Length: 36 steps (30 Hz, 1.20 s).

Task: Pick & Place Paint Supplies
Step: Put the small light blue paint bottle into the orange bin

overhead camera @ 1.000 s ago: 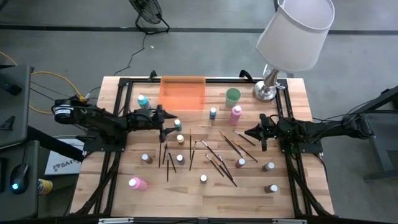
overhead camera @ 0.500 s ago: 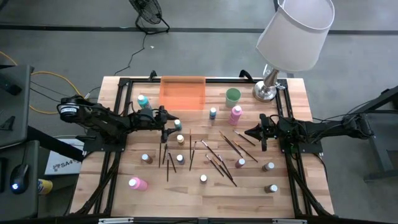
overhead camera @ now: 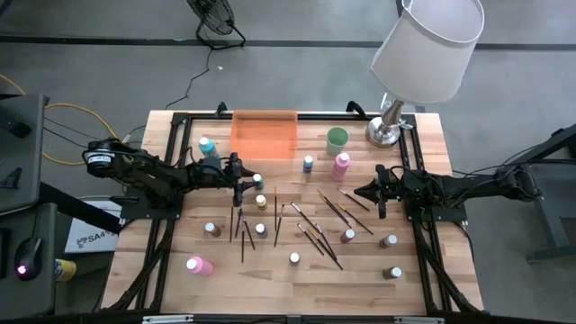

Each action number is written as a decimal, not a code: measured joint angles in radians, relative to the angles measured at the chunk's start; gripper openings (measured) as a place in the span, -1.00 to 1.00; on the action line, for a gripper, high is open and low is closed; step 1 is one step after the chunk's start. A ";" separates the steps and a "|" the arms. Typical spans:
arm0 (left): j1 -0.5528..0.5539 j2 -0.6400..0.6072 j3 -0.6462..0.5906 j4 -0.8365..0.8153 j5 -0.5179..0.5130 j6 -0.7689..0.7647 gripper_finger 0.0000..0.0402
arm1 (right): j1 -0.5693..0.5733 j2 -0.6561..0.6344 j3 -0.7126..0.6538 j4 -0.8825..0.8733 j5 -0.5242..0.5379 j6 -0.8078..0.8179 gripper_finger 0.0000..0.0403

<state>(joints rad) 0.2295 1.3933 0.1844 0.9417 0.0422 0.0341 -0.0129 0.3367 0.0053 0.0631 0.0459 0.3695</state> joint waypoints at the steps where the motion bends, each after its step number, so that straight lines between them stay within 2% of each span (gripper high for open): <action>1: 0.000 0.000 0.000 0.000 0.000 0.003 -0.44 | 0.000 0.000 0.000 0.000 0.000 0.000 -0.99; 8: 0.000 0.000 0.002 0.067 -0.037 0.005 -0.43 | 0.000 0.000 0.000 0.000 0.000 0.000 -0.99; 11: 0.000 0.000 0.032 0.055 -0.099 0.014 -0.44 | 0.000 0.000 0.000 0.000 0.000 0.000 -0.99; 16: 0.000 -0.019 0.102 0.031 -0.112 0.028 -0.44 | 0.000 0.000 0.000 0.000 0.000 0.000 -0.99; 21: 0.000 -0.077 0.203 -0.111 -0.174 0.061 -0.44 | 0.000 0.000 0.000 0.000 0.000 0.000 -0.99; 25: 0.000 -0.143 0.304 -0.272 -0.323 0.124 -0.44 | 0.000 0.000 0.000 0.000 0.002 0.000 -0.99; 30: 0.019 -0.150 0.448 -0.515 -0.540 0.127 -0.44 | 0.000 0.000 0.000 0.000 0.001 0.000 -0.99; 36: 0.131 -0.150 0.479 -0.570 -0.549 -0.020 -0.44 | 0.000 0.000 0.000 0.000 0.001 0.000 -0.99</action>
<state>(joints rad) 0.3602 1.2431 0.6636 0.3721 -0.5072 0.0145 -0.0128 0.3367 0.0055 0.0631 0.0467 0.3695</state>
